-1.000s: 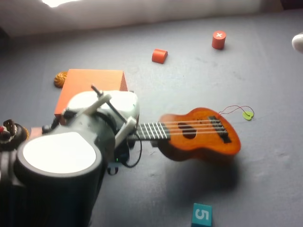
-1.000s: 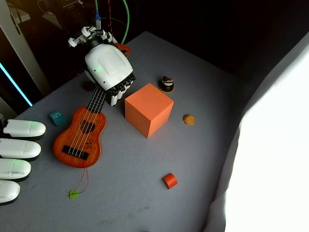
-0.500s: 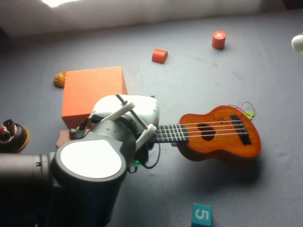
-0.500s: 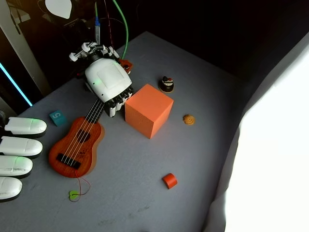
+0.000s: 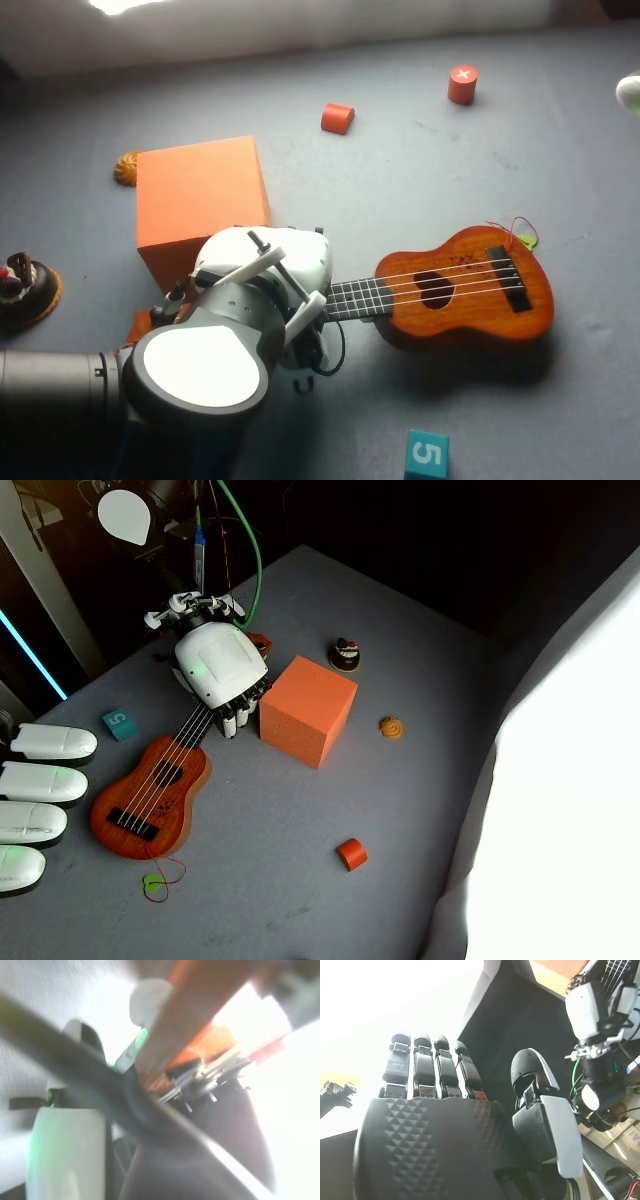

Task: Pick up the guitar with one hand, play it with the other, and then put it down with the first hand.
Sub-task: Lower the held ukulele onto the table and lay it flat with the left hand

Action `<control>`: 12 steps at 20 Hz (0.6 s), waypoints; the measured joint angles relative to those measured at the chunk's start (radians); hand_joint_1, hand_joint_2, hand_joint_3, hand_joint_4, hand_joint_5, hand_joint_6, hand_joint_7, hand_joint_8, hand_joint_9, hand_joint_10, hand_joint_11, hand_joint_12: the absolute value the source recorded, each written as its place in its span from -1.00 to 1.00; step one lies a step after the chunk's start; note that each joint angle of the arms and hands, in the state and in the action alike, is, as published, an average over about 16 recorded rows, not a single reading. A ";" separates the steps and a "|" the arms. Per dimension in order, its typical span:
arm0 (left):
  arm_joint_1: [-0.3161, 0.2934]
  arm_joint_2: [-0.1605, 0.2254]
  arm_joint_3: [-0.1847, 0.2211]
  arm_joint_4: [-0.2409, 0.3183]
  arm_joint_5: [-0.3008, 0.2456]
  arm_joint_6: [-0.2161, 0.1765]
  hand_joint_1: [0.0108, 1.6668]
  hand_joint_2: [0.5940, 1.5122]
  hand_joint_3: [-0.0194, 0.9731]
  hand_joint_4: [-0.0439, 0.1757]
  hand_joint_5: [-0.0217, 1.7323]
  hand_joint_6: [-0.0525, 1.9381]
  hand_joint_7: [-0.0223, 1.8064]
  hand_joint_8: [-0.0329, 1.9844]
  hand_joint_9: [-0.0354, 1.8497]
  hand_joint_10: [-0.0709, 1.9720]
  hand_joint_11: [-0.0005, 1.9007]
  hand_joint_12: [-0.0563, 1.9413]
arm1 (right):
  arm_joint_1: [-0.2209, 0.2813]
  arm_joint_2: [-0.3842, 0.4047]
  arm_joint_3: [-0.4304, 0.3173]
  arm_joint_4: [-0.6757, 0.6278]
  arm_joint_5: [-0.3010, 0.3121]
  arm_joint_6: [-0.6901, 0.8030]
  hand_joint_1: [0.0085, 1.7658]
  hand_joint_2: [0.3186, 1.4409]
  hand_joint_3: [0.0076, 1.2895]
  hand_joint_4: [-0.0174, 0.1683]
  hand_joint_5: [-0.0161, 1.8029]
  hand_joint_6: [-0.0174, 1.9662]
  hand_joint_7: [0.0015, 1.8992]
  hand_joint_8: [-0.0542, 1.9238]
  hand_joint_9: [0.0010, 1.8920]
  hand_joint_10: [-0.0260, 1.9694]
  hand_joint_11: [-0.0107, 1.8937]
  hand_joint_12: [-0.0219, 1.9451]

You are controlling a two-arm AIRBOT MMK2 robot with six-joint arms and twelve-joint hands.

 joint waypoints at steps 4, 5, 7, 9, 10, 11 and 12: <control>0.019 -0.006 0.005 0.006 -0.001 -0.007 0.24 -0.02 -0.98 -0.51 0.05 0.81 0.15 0.93 0.26 0.95 0.27 0.96 | 0.000 0.000 0.000 -0.001 0.000 0.000 -0.83 0.93 -0.98 -0.75 -0.95 -0.98 -0.98 -0.93 -0.98 -0.95 -0.97 -0.96; 0.022 -0.007 0.007 0.007 -0.001 -0.009 0.18 -0.03 -0.98 -0.51 0.00 0.79 0.11 0.92 0.22 0.95 0.23 0.96 | 0.000 0.000 0.000 -0.001 0.000 0.000 -0.83 0.93 -0.98 -0.75 -0.95 -0.98 -0.98 -0.93 -0.97 -0.95 -0.97 -0.96; 0.027 -0.008 0.007 0.012 -0.001 -0.011 0.06 -0.05 -0.97 -0.51 -0.10 0.69 0.01 0.83 0.12 0.90 0.12 0.94 | 0.000 0.000 0.000 -0.002 0.000 0.000 -0.83 0.93 -0.98 -0.75 -0.95 -0.98 -0.97 -0.93 -0.97 -0.95 -0.97 -0.96; 0.029 -0.009 0.008 0.015 -0.001 -0.011 -0.05 -0.06 -0.97 -0.50 -0.21 0.52 -0.09 0.66 0.01 0.78 -0.01 0.87 | 0.000 0.000 0.000 -0.004 0.000 0.000 -0.83 0.93 -0.98 -0.75 -0.95 -0.98 -0.97 -0.93 -0.97 -0.95 -0.97 -0.96; 0.029 -0.010 0.008 0.016 -0.001 -0.011 -0.10 -0.07 -0.97 -0.48 -0.26 0.42 -0.13 0.55 -0.04 0.68 -0.08 0.83 | 0.000 0.000 0.000 -0.005 0.000 0.000 -0.83 0.93 -0.98 -0.75 -0.95 -0.98 -0.97 -0.93 -0.97 -0.95 -0.97 -0.96; 0.029 -0.010 0.008 0.016 -0.001 -0.010 -0.15 -0.07 -0.96 -0.45 -0.30 0.33 -0.18 0.44 -0.09 0.58 -0.16 0.78 | 0.000 0.000 0.000 -0.006 0.000 0.000 -0.83 0.93 -0.98 -0.75 -0.95 -0.98 -0.97 -0.93 -0.97 -0.95 -0.97 -0.95; 0.030 -0.011 0.008 0.017 -0.001 -0.009 -0.19 -0.08 -0.96 -0.45 -0.35 0.25 -0.23 0.32 -0.14 0.47 -0.24 0.74 | 0.000 0.000 -0.001 -0.007 0.000 0.000 -0.82 0.93 -0.98 -0.75 -0.95 -0.98 -0.97 -0.93 -0.97 -0.95 -0.97 -0.94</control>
